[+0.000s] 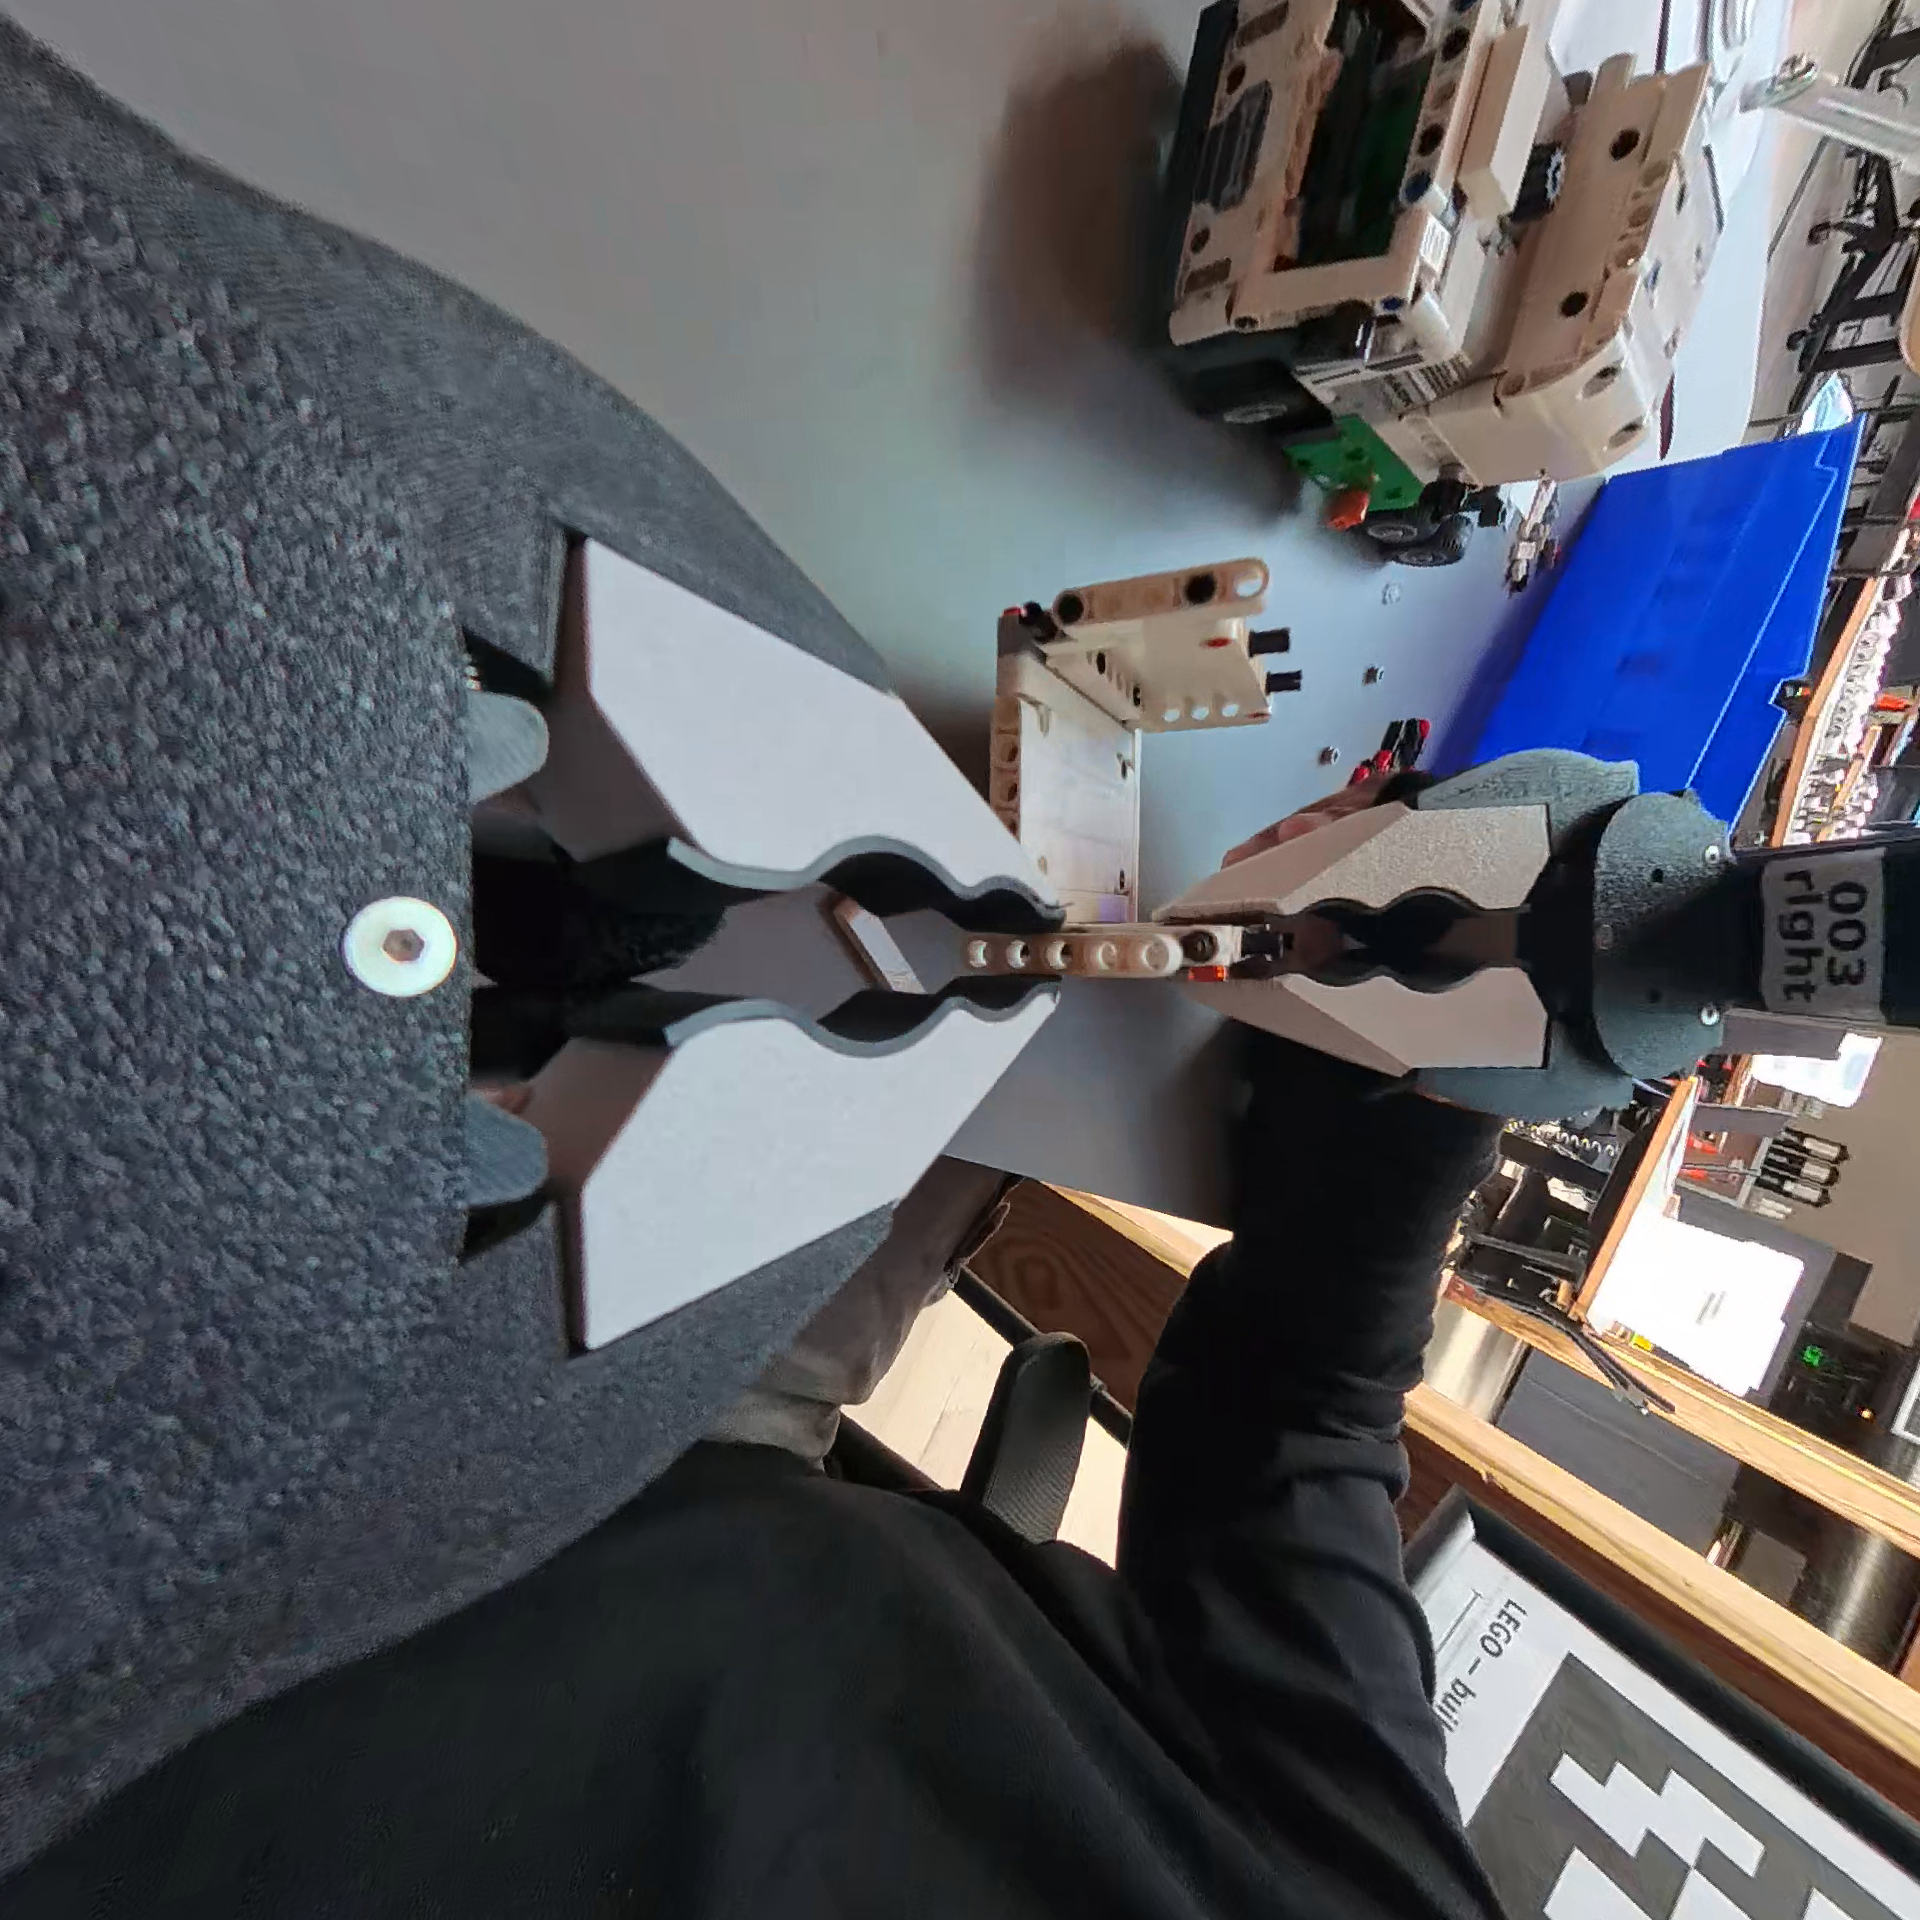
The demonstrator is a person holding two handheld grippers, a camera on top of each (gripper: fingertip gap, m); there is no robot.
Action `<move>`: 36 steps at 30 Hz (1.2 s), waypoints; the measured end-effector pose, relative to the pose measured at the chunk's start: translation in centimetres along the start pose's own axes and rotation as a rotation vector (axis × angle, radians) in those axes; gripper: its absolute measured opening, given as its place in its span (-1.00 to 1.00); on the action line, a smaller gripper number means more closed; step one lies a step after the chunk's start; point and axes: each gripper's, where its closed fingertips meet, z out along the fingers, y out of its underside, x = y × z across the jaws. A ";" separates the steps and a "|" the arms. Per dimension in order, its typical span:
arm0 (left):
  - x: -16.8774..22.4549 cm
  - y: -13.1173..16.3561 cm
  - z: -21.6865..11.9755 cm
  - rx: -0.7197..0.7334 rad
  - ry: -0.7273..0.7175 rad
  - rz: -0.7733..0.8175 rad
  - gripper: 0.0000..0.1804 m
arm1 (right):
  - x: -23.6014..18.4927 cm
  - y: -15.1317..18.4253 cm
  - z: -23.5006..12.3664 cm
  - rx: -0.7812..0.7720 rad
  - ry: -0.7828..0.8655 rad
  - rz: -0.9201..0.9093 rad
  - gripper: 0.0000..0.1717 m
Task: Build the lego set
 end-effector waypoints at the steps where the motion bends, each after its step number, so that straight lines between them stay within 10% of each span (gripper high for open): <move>1: 0.0 0.1 0.1 -0.011 -0.003 0.013 -0.94 | -0.1 -0.1 0.0 0.002 -0.002 -0.003 -0.93; 36: -0.7 0.6 1.5 -0.290 0.032 0.089 -0.93 | 0.4 0.6 -0.2 -0.072 0.099 -0.031 -0.93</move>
